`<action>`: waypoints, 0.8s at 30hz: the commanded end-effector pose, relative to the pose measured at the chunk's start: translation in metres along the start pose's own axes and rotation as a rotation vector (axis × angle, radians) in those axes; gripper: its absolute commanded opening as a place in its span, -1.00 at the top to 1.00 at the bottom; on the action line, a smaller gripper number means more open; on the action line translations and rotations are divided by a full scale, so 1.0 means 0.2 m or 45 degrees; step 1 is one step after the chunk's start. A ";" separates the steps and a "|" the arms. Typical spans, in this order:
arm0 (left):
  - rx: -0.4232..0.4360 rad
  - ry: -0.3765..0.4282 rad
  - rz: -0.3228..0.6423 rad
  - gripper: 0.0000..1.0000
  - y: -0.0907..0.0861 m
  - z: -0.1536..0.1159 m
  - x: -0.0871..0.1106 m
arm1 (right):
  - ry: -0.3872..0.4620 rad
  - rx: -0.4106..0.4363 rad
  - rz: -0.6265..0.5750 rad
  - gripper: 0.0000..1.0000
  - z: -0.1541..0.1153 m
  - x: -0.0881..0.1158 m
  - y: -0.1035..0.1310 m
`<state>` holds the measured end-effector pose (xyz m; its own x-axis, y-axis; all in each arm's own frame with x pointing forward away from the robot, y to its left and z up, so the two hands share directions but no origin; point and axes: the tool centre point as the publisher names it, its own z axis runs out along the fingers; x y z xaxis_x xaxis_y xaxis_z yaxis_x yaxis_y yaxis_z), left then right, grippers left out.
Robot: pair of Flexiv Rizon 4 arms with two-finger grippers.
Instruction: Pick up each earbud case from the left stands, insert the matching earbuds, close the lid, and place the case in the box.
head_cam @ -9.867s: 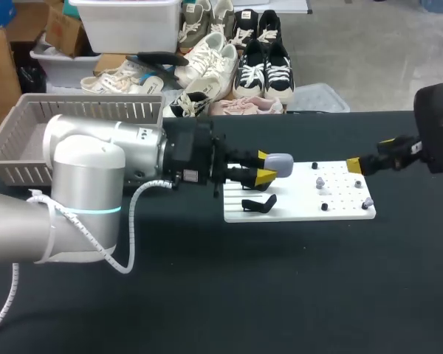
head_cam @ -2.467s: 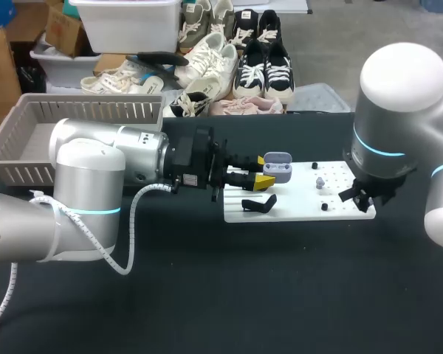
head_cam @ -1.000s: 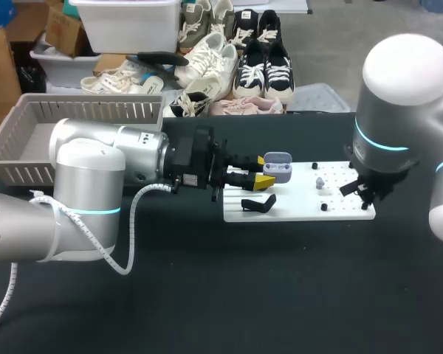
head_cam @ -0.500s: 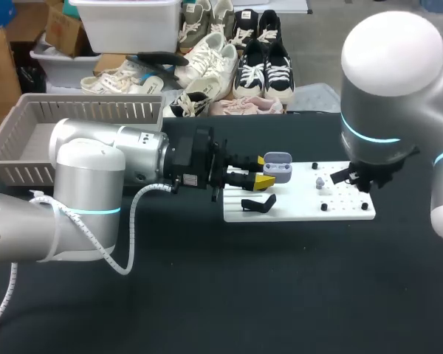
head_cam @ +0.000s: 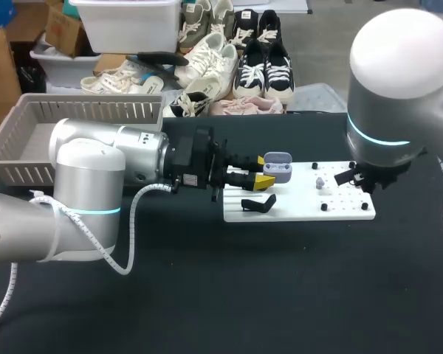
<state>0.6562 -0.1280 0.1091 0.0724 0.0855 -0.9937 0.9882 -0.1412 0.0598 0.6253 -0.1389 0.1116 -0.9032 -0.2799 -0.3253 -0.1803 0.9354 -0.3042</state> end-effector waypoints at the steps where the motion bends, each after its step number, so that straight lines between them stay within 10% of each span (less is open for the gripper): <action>1: 0.005 -0.001 0.000 1.00 0.01 0.00 0.00 | -0.041 0.041 0.037 1.00 -0.01 0.00 0.01; 13: 0.005 -0.001 0.000 1.00 0.01 0.00 0.00 | 0.154 0.192 0.607 1.00 -0.11 -0.11 0.06; 24: 0.005 -0.001 0.000 1.00 0.01 0.00 0.00 | 0.241 0.114 0.650 1.00 -0.12 -0.08 0.06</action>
<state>0.6561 -0.1280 0.1091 0.0723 0.0855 -0.9937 0.9882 -0.1413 0.0598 0.6253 -0.1198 0.1342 -0.9212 0.2506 -0.2976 0.3217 0.9209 -0.2202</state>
